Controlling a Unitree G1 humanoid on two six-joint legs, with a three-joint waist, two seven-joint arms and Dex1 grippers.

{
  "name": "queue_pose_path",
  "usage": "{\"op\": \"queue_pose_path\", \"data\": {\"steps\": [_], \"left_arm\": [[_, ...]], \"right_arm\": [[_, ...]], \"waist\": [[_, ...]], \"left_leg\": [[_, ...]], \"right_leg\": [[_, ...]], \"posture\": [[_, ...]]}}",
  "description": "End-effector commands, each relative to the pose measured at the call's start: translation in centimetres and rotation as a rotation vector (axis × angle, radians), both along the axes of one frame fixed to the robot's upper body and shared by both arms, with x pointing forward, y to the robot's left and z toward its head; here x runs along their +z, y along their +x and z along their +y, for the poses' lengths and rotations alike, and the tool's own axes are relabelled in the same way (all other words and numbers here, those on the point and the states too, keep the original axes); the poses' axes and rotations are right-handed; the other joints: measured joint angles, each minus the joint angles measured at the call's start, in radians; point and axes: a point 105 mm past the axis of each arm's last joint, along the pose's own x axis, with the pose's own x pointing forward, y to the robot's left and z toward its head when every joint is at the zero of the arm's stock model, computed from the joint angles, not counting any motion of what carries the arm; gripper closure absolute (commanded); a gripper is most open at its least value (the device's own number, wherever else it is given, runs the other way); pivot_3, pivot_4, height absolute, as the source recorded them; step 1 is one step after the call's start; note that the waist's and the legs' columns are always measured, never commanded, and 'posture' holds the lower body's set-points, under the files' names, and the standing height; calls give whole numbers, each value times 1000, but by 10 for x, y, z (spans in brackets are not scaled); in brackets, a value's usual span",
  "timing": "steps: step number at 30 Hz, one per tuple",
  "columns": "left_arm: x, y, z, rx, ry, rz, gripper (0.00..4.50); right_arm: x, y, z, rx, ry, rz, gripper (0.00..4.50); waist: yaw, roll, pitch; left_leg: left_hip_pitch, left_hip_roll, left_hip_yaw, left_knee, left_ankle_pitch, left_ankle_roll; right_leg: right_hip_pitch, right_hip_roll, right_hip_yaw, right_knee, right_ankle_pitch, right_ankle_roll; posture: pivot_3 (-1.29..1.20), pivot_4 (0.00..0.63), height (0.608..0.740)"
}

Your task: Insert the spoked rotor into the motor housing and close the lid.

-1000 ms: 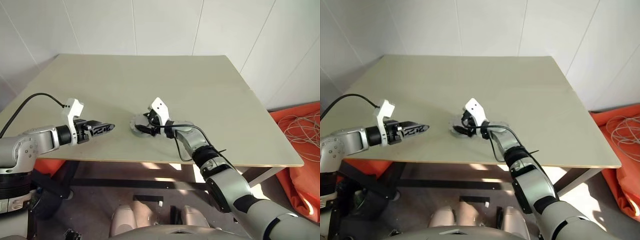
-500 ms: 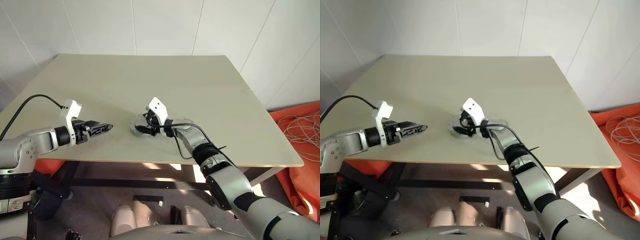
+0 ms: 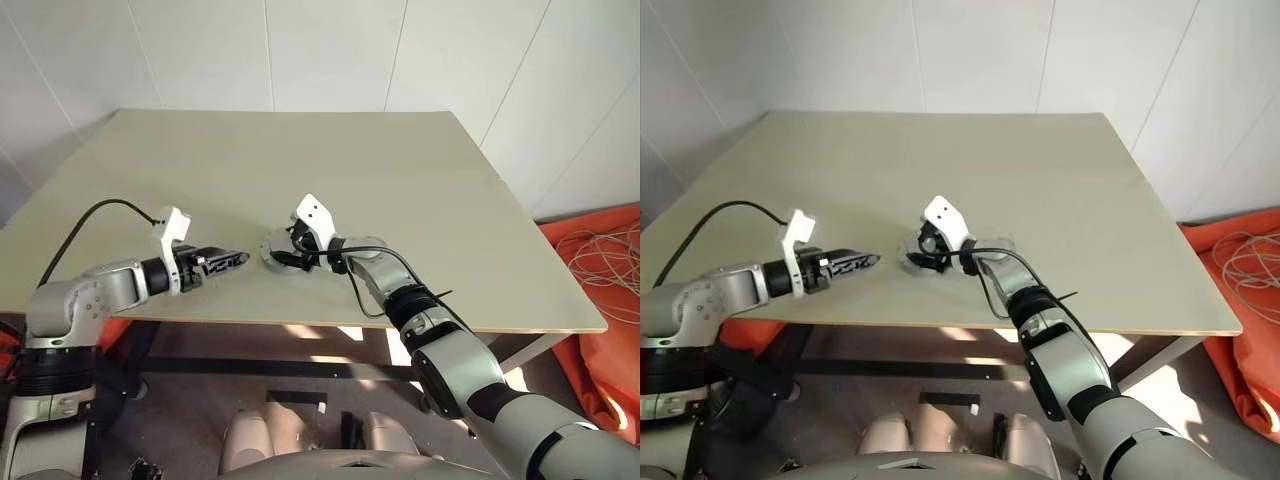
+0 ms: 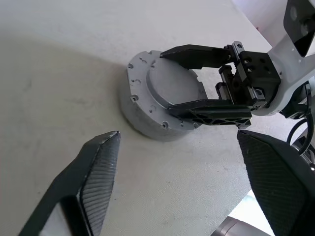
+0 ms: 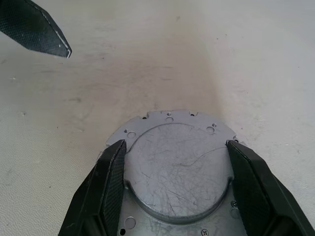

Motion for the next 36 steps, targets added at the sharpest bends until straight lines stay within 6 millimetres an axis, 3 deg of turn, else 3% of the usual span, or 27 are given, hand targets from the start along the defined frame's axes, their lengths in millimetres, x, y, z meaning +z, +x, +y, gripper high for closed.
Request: {"op": "queue_pose_path", "data": {"steps": [1, 10, 13, 20, 27, 36], "left_arm": [[22, 6, -23, -47, -20, -70, 1469], [36, 35, -39, 0, -88, -65, 4473], [22, 49, -41, 48, -68, 21, 4473], [7, 43, -61, -51, -107, 166, 4473], [-25, 54, -42, 124, -71, 315, 4473], [-32, 52, -39, 177, -97, 375, 4473]], "right_arm": [[-39, -8, -21, -33, -133, 102, 1391], [-38, -6, -22, -41, -132, 97, 1391], [-36, -5, -21, -41, -127, 89, 1391], [-33, -4, -21, -42, -125, 75, 1391], [-30, -2, -21, -52, -111, 66, 1391], [-25, -1, -19, -51, -97, 59, 1391]], "waist": [[0, 0, 0], [-1, 2, -1], [0, 2, -1], [-1, 3, -1], [0, 4, -1], [-2, 7, -2]], "left_leg": [[0, 0, 0, 0, 0, 0], [0, 0, 0, -1, 0, 0], [-1, -1, 0, -1, 0, 0], [-1, -1, 0, -2, 0, 0], [-1, -1, 0, -4, 0, 0], [0, 1, 0, -8, -2, 4]], "right_leg": [[0, 0, 0, 0, 0, 0], [-1, 0, -1, -1, 0, 0], [0, 0, -1, -2, 0, 1], [-1, 0, -1, -5, -1, 1], [-1, 0, -3, -6, -1, 1], [8, -7, -21, -28, -1, 1]], "posture": [[0, 0, 740], [0, 0, 740], [0, 0, 740], [0, 0, 740], [0, 0, 740], [0, 0, 740]]}}
